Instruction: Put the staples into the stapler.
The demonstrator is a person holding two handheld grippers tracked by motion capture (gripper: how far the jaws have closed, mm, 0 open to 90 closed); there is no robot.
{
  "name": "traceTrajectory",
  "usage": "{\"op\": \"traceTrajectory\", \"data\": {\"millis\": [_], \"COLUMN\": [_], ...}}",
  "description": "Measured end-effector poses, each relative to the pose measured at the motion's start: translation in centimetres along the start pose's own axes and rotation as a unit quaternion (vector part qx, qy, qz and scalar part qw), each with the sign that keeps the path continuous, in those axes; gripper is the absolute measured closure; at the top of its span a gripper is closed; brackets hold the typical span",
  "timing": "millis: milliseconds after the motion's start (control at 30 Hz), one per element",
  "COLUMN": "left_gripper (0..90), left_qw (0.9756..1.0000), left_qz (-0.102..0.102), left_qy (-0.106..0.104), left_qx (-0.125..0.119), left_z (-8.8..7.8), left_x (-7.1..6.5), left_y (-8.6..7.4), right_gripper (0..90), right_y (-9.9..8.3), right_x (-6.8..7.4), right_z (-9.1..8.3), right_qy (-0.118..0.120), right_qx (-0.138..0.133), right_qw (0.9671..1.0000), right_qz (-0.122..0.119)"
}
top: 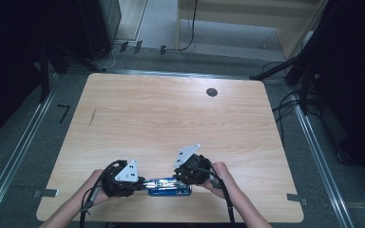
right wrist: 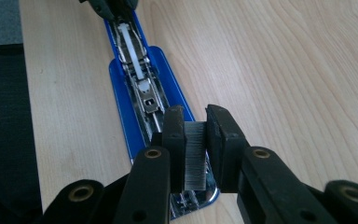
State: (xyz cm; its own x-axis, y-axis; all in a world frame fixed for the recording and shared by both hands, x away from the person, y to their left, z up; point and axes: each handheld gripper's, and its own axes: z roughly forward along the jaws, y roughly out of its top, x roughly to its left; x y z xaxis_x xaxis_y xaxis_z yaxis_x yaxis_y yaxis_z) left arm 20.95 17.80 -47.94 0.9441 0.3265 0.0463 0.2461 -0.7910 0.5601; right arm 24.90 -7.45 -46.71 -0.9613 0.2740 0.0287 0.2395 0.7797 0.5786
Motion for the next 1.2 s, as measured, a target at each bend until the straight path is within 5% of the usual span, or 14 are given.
{"op": "traceTrajectory", "data": {"millis": [167, 1200], "left_gripper": [76.0, 76.2], "left_qw": [1.0000, 1.0000], "left_qz": [0.001, -0.003], "left_qy": [0.001, 0.000], "left_qx": [0.001, -0.001], "left_z": [0.0, 0.0], "left_x": [0.0, 0.0], "left_y": [0.0, -0.1], "right_gripper": [79.5, 79.4], "right_y": [0.2, -0.2], "right_x": [0.3, 0.0], "right_z": [0.6, 1.6], "right_qy": [0.019, 0.057], "right_qx": [-0.001, -0.002], "right_qw": [0.9992, 0.9947], "right_qz": [-0.035, -0.086]}}
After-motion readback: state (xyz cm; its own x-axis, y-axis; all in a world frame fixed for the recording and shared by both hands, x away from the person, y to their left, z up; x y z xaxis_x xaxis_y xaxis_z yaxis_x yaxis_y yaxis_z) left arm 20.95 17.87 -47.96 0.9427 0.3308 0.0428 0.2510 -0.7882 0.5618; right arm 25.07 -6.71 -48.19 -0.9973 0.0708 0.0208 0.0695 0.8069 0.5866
